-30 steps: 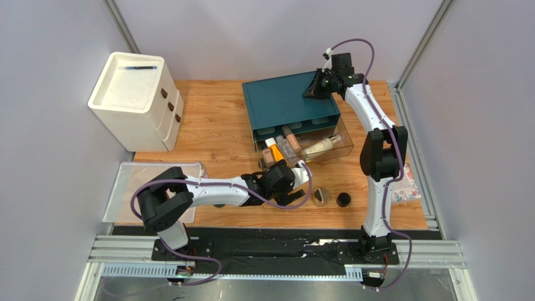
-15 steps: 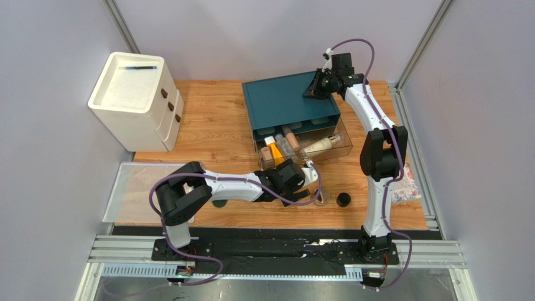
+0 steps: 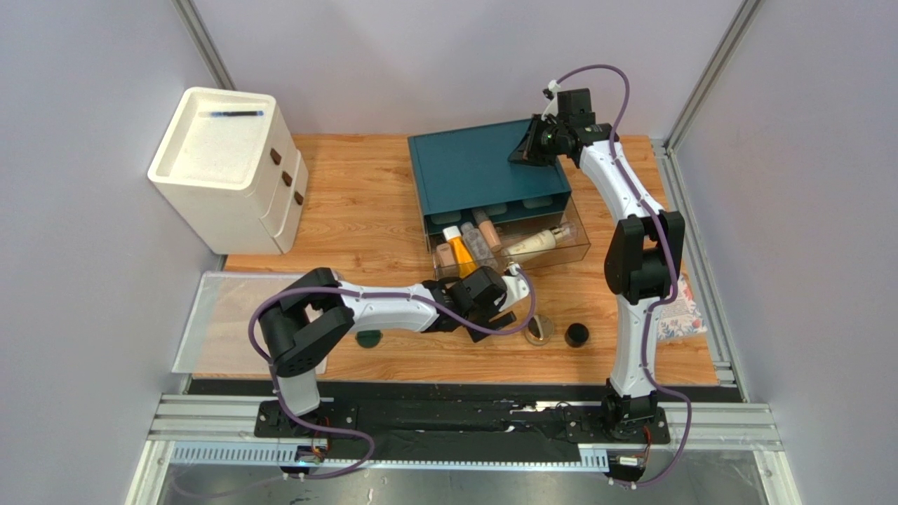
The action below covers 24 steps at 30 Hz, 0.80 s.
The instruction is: Organize the makeup
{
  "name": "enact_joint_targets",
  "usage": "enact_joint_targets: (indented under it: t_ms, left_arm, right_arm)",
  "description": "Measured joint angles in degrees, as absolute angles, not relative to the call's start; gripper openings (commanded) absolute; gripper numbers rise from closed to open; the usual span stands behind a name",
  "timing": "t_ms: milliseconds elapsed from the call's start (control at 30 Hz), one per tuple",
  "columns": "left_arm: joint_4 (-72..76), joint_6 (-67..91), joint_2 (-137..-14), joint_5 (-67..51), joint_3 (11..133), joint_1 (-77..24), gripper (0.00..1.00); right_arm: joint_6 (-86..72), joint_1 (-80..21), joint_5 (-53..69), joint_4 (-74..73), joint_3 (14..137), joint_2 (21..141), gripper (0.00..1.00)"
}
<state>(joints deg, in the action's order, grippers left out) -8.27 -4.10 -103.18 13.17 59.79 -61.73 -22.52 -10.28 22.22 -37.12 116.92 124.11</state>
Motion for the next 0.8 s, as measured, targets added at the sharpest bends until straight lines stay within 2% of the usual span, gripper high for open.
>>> enact_joint_targets:
  t_ms: [133, 267, 533, 800]
  left_arm:
    - [-9.26, -3.44, -102.87, 11.14, 59.79, -60.99, 0.78]
    - [-10.41, -2.76, -102.74, 8.82, 59.75, -59.64, 0.65]
    - [-13.30, 0.14, -101.03, 4.49, 58.76, -57.58, 0.57]
    - [-15.49, 1.41, -99.85, 2.46, 58.65, -56.99, 0.29]
  right_arm:
    - [-22.50, -10.24, 22.22, -37.12, 116.92, 124.14, 0.00]
    - [-22.50, -10.17, 22.22, -37.12, 116.92, 124.14, 0.00]
    - [-22.55, -10.07, 22.55, -37.06, 116.92, 124.20, 0.00]
    - [-22.65, -10.04, 23.09, -36.99, 116.92, 124.31, 0.00]
